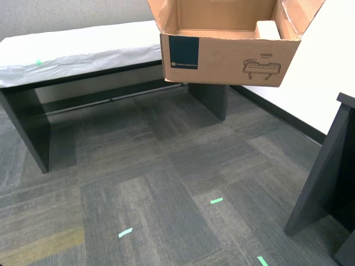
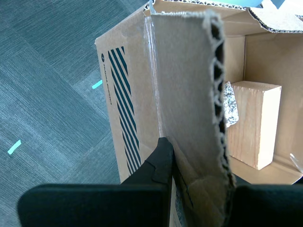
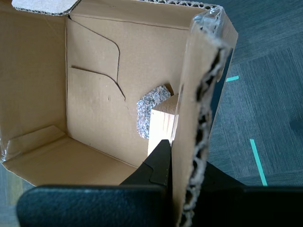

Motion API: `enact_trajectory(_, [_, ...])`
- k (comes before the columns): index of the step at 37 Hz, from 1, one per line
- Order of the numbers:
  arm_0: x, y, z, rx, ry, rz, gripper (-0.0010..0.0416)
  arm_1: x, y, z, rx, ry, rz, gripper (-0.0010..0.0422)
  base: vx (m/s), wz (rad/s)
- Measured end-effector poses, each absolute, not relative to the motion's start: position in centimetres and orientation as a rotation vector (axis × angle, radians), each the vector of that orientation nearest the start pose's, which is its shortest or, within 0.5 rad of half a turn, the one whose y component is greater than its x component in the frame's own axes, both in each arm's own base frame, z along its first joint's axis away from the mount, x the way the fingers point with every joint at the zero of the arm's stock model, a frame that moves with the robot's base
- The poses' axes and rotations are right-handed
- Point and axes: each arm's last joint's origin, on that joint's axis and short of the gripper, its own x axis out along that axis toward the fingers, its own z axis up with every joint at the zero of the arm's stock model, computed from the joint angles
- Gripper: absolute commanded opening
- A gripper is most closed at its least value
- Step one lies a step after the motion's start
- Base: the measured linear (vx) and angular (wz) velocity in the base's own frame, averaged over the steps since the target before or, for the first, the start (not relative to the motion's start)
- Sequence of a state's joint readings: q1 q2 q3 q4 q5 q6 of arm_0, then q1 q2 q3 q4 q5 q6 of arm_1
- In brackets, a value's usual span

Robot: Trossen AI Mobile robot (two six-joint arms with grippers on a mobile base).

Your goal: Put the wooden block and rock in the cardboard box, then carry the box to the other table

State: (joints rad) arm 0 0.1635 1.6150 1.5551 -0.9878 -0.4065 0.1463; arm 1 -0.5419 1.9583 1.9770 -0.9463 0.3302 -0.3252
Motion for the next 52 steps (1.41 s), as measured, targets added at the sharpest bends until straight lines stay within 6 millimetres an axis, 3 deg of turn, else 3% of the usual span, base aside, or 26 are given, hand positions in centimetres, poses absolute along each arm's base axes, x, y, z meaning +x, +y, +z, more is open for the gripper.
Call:
enact_trajectory(33, [32.11, 6.54, 33.10, 0.258, 1.085, 0.450, -0.0001, 35.58, -22.49, 33.64, -0.140, 1.051, -0.659, -0.0001, 0.102, -0.024])
enact_trajectory(52, [32.10, 6.59, 33.10, 0.272, 1.089, 0.443, -0.0001, 35.57, -22.46, 33.61, -0.134, 1.052, -0.661, -0.0001, 0.110, 0.190])
